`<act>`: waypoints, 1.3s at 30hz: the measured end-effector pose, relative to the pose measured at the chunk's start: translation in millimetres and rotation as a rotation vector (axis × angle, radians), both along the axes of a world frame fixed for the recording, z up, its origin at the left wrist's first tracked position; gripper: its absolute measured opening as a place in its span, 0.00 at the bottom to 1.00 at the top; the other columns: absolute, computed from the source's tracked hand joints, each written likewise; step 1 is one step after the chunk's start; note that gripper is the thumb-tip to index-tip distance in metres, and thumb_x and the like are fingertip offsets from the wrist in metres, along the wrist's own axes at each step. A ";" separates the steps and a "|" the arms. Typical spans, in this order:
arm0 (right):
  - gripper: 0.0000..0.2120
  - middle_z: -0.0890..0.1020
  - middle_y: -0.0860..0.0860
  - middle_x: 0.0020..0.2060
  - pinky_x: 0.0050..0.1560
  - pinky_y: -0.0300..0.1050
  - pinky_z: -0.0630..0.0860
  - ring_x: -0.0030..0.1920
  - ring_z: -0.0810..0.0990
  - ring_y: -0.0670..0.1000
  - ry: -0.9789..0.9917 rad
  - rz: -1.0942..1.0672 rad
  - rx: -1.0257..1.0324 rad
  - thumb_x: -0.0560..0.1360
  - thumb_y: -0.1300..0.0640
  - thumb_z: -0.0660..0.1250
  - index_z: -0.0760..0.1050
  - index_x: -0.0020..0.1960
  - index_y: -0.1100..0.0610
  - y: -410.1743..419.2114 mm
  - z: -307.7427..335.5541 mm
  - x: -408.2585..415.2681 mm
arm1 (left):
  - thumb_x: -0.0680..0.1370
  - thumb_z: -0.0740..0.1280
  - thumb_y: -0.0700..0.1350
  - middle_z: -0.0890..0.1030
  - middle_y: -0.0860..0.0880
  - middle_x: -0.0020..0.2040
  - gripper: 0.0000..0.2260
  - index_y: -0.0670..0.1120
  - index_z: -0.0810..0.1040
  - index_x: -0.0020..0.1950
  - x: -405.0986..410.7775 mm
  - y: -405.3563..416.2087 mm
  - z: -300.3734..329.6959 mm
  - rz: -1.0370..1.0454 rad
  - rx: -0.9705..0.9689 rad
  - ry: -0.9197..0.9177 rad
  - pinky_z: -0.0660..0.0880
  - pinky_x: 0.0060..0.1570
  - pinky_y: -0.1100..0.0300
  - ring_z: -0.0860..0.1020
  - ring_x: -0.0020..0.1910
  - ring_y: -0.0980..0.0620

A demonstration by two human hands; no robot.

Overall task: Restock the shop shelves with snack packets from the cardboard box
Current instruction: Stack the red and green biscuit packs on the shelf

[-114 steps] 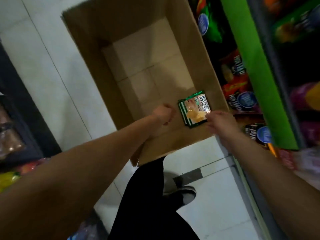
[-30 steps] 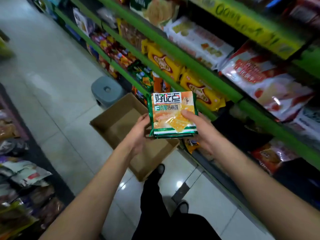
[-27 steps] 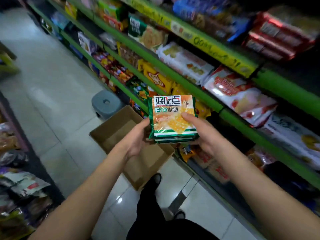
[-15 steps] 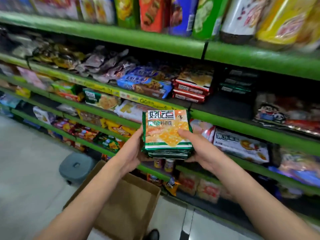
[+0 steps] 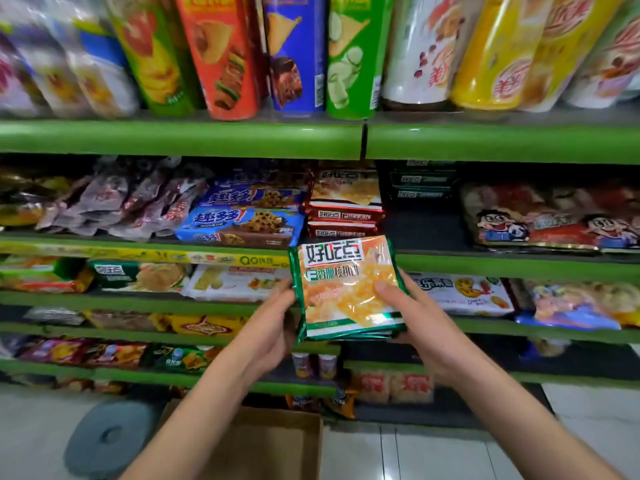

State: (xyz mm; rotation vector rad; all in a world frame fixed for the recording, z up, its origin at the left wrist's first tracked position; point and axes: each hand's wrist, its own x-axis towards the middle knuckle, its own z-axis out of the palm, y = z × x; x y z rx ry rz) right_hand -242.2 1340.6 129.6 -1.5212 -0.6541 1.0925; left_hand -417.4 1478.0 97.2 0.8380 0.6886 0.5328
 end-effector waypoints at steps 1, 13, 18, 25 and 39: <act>0.44 0.77 0.39 0.67 0.71 0.61 0.68 0.67 0.76 0.46 -0.009 -0.025 0.012 0.65 0.30 0.72 0.60 0.76 0.36 -1.8 -4.5 -0.5 | 0.82 0.62 0.43 0.85 0.44 0.59 0.18 0.46 0.70 0.73 2.6 2.9 -2.6 -0.004 0.021 0.018 0.83 0.44 0.55 0.84 0.56 0.46; 0.20 0.87 0.51 0.50 0.57 0.60 0.78 0.52 0.86 0.53 0.009 -0.144 0.108 0.64 0.35 0.76 0.74 0.46 0.46 -8.3 -23.4 10.1 | 0.80 0.64 0.47 0.82 0.44 0.63 0.15 0.49 0.77 0.66 22.3 5.3 -13.8 -0.064 0.113 0.057 0.70 0.69 0.40 0.78 0.66 0.42; 0.28 0.85 0.58 0.52 0.64 0.68 0.73 0.56 0.83 0.61 -0.011 -0.095 0.113 0.67 0.34 0.72 0.77 0.53 0.56 -4.1 -19.7 15.4 | 0.83 0.57 0.38 0.83 0.44 0.61 0.16 0.53 0.79 0.63 20.0 11.4 -12.1 -0.067 0.129 0.073 0.67 0.72 0.40 0.78 0.66 0.42; 0.26 0.86 0.53 0.53 0.58 0.53 0.78 0.56 0.84 0.55 -0.008 -0.042 0.129 0.66 0.32 0.73 0.83 0.52 0.52 3.6 -22.8 3.4 | 0.82 0.65 0.48 0.84 0.46 0.60 0.15 0.58 0.73 0.68 12.7 24.2 -10.1 -0.078 0.163 0.121 0.74 0.65 0.41 0.82 0.60 0.44; 0.22 0.86 0.51 0.54 0.50 0.51 0.81 0.53 0.86 0.55 0.101 -0.046 0.125 0.65 0.39 0.77 0.76 0.56 0.40 -7.5 -30.0 -10.4 | 0.66 0.72 0.50 0.87 0.43 0.52 0.23 0.47 0.79 0.60 -6.3 8.5 -18.1 -0.100 -0.077 0.093 0.83 0.40 0.53 0.86 0.48 0.45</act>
